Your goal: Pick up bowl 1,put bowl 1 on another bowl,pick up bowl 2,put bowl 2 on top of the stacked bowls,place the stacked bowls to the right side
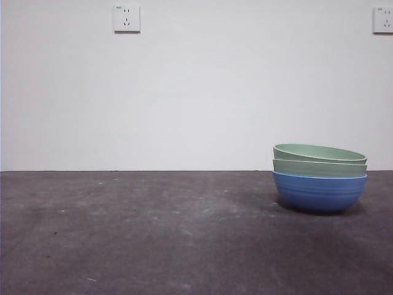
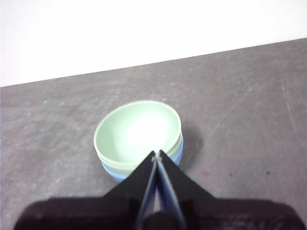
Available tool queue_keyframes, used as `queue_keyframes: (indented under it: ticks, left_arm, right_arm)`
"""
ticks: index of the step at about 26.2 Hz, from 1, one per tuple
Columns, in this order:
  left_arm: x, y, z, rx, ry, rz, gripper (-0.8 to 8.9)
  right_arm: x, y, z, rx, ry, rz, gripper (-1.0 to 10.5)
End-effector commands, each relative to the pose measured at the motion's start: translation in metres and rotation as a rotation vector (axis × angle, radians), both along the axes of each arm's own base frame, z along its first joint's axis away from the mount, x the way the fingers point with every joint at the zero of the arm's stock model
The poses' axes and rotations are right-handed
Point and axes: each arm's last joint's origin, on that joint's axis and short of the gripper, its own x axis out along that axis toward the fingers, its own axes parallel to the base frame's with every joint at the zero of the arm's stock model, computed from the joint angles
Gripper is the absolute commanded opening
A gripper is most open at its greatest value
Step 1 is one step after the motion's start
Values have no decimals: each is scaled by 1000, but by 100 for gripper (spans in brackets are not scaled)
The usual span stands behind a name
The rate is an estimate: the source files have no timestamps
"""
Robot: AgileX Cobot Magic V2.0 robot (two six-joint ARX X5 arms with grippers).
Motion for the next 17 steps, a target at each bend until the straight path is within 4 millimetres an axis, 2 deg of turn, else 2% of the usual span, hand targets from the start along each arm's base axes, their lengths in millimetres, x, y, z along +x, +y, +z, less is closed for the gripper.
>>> queue_keyframes:
  ticks: [1, 9, 17]
  left_arm:
    - [1, 0, -4, -4, 10, 5, -3]
    - [1, 0, -4, -4, 10, 6, -3]
    - [1, 0, -4, -4, 9, 5, -3]
  right_arm:
    - [1, 0, -22, 23, 1, -9, 4]
    - [1, 0, -59, 27, 42, -11, 4]
    - [1, 0, -64, 17, 52, -10, 4]
